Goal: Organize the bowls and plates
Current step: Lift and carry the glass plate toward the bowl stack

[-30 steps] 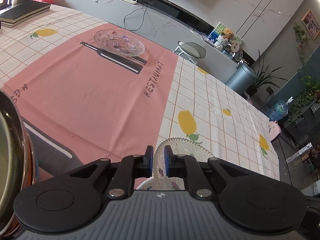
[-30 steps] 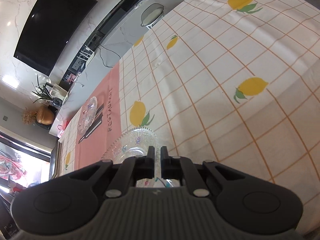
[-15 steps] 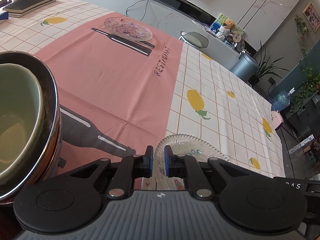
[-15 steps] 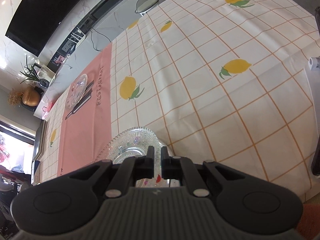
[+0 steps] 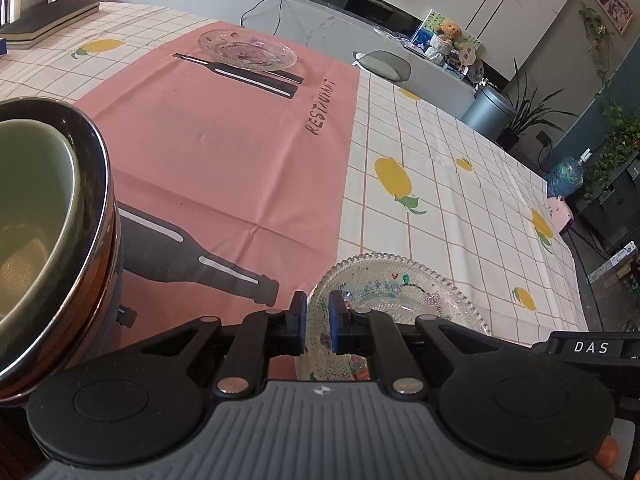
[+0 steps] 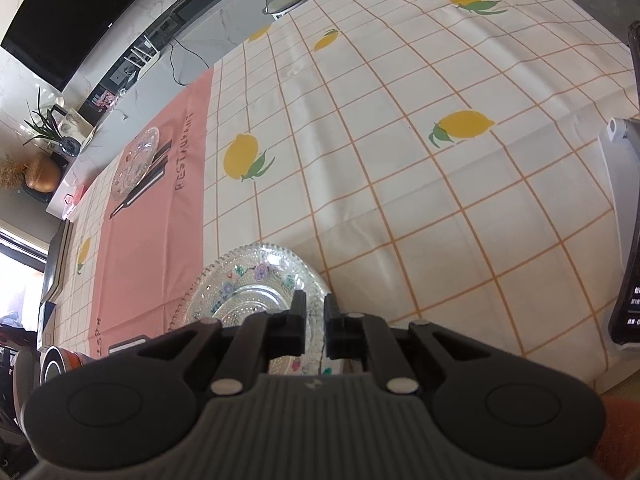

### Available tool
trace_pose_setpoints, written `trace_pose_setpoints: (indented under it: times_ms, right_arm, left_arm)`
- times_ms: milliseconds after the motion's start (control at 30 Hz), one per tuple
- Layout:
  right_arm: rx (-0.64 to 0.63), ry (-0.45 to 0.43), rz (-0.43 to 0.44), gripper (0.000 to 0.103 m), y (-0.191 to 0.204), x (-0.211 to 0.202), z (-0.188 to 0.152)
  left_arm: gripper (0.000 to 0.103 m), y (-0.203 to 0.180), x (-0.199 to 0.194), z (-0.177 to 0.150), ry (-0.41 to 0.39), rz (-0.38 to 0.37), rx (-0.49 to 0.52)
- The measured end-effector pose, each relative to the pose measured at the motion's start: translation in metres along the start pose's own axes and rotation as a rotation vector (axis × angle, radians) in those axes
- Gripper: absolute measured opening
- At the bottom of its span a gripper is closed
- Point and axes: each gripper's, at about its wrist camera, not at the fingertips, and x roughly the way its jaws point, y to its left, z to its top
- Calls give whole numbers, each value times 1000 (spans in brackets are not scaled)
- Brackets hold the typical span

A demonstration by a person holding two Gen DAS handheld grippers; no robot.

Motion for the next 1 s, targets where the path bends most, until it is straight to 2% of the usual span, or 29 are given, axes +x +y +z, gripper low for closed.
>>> trace_pose_setpoints:
  times_ms: [500,833,1000]
  right_arm:
    - [-77,-12,-49,8,11,1,-5]
    - [-183,-30,-136,6,26,2,-12]
    - [-196,-31,-145,6,26,3,-12]
  left_arm:
    - [13,-5,-1,-5,-33,15,68]
    - [15,-9,-2,-12,-53,31,132]
    - [16,-9,-2,-12,-53,33,144]
